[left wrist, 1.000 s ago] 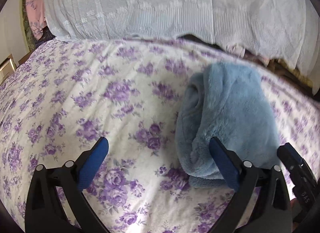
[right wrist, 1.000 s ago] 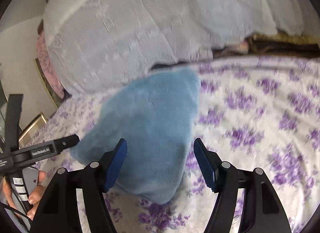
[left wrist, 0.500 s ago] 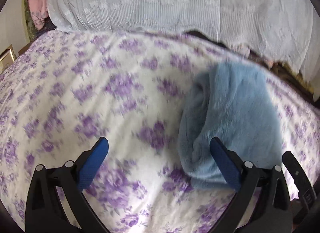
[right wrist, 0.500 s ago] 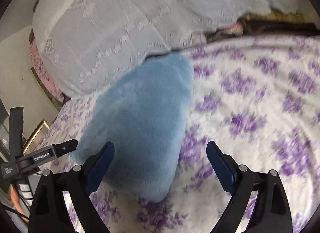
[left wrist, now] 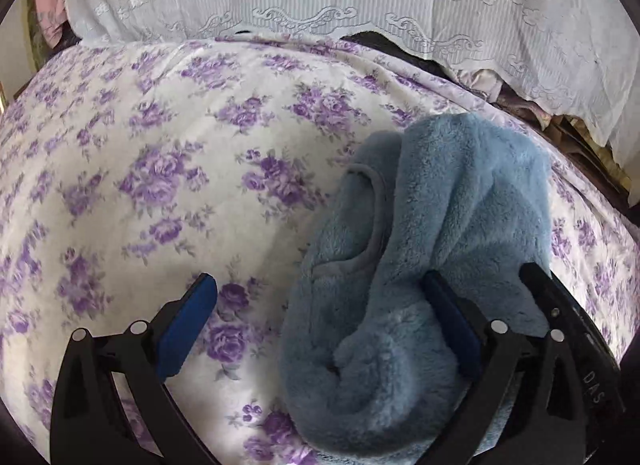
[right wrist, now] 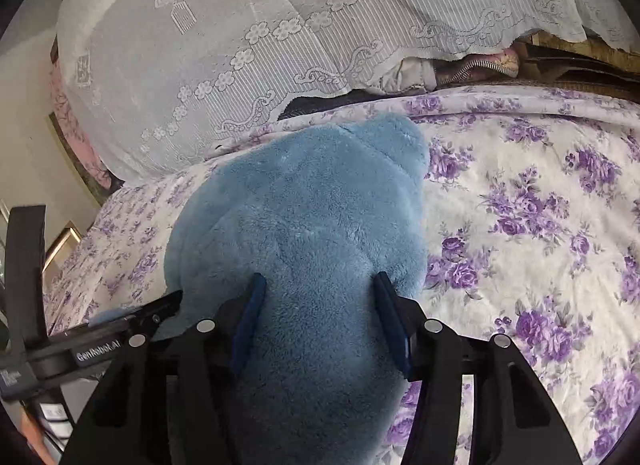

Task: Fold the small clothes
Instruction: 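Push the folded jacket bundle with the right gripper while the left gripper steadies it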

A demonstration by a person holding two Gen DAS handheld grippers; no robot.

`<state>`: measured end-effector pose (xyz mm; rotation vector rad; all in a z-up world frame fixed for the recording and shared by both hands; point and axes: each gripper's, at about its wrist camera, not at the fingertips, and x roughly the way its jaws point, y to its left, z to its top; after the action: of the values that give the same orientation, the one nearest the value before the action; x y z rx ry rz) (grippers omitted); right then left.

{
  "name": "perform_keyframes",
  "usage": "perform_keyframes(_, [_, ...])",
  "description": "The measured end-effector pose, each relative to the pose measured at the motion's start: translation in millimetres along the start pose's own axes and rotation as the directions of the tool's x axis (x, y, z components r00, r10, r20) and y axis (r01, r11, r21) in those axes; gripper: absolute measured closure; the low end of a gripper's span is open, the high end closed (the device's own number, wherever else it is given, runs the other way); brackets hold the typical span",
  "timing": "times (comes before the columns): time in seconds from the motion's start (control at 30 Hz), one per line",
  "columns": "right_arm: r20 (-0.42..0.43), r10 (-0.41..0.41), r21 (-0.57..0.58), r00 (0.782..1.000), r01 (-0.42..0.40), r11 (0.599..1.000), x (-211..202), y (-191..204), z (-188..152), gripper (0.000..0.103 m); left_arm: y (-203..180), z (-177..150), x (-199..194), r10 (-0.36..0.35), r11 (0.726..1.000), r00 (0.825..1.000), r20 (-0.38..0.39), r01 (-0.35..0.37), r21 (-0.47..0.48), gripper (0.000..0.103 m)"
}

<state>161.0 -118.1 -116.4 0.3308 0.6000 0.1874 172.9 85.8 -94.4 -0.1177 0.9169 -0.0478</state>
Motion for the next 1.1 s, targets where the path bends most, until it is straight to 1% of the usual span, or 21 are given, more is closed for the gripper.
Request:
perform_keyframes(0.07, [0.035,0.035,0.015,0.999,-0.035,0.999,-11,-3,0,0.04,6,-3,-10,-0.025,0.999,1.0,0.014,0.025,-0.022,0.004])
perform_keyframes(0.1, [0.063,0.049,0.03,0.997,-0.051,0.998,-21,-7,-1,0.034,12,-3,-16,-0.044,0.998,0.999,0.015,0.044,-0.036,0.004])
perform_keyframes(0.13, [0.087,0.046,0.049,0.995,-0.05,0.998,-29,-11,-3,0.027,15,-3,-20,-0.055,0.997,0.998,0.015,0.056,-0.045,0.004])
perform_keyframes(0.2, [0.087,0.065,0.093,0.994,-0.073,0.993,-39,-21,-5,0.02,25,-4,-29,-0.079,0.995,0.997,0.01,0.08,-0.061,0.004])
perform_keyframes(0.27, [0.066,0.09,0.156,0.994,-0.1,0.983,-41,-34,-7,0.02,34,-10,-31,-0.132,0.988,0.991,-0.02,0.13,-0.083,0.004])
perform_keyframes(0.33, [0.04,0.118,0.236,0.992,-0.124,0.964,-40,-49,-11,0.019,42,-18,-29,-0.198,0.974,0.978,-0.063,0.189,-0.121,0.005])
perform_keyframes(0.4, [0.023,0.169,0.314,0.985,-0.168,0.934,-39,-61,-16,0.019,44,-22,-28,-0.241,0.962,0.967,-0.081,0.227,-0.148,0.005])
perform_keyframes(0.47, [0.016,0.194,0.341,0.981,-0.188,0.921,-35,-64,-18,0.018,44,-25,-26,-0.291,0.947,0.952,-0.092,0.274,-0.168,0.005])
perform_keyframes(0.57, [-0.005,0.209,0.331,0.978,-0.196,0.923,-30,-61,-19,0.016,38,-27,-26,-0.375,0.919,0.921,-0.104,0.355,-0.172,0.005])
perform_keyframes(0.6, [-0.012,0.215,0.328,0.977,-0.199,0.924,-29,-60,-19,0.015,35,-27,-26,-0.376,0.92,0.921,-0.102,0.358,-0.162,0.005])
perform_keyframes(0.67, [-0.025,0.224,0.323,0.974,-0.204,0.924,-25,-57,-20,0.014,30,-29,-23,-0.356,0.929,0.928,-0.108,0.34,-0.143,0.005])
perform_keyframes(0.7, [-0.034,0.225,0.318,0.974,-0.202,0.926,-23,-55,-20,0.014,28,-30,-16,-0.356,0.93,0.927,-0.121,0.338,-0.146,0.005])
perform_keyframes(0.73, [-0.042,0.226,0.315,0.973,-0.202,0.927,-20,-53,-20,0.014,27,-30,-10,-0.365,0.926,0.921,-0.134,0.344,-0.156,0.004])
perform_keyframes(0.8, [-0.051,0.227,0.311,0.973,-0.201,0.929,-15,-49,-19,0.014,27,-32,6,-0.416,0.902,0.893,-0.174,0.381,-0.205,0.004])
perform_keyframes(0.83, [-0.052,0.225,0.309,0.973,-0.199,0.93,-14,-48,-18,0.013,27,-31,8,-0.431,0.894,0.886,-0.174,0.392,-0.216,0.004])
perform_keyframes(0.9, [-0.05,0.226,0.311,0.973,-0.2,0.929,-11,-46,-17,0.012,23,-28,8,-0.448,0.887,0.878,-0.17,0.412,-0.209,0.004])
perform_keyframes(0.97, [-0.053,0.234,0.322,0.971,-0.205,0.924,-5,-46,-16,0.012,18,-25,11,-0.471,0.877,0.865,-0.175,0.436,-0.204,0.004])
perform_keyframes(1.0, [-0.054,0.236,0.326,0.97,-0.206,0.923,-3,-45,-15,0.012,16,-24,14,-0.488,0.868,0.855,-0.179,0.452,-0.207,0.004])
perform_keyframes(1.03, [-0.053,0.238,0.328,0.97,-0.208,0.921,0,-45,-15,0.012,13,-23,18,-0.509,0.856,0.841,-0.184,0.473,-0.21,0.004])
perform_keyframes(1.1, [-0.054,0.242,0.326,0.969,-0.212,0.921,4,-43,-14,0.012,11,-22,21,-0.528,0.845,0.828,-0.187,0.491,-0.212,0.004])
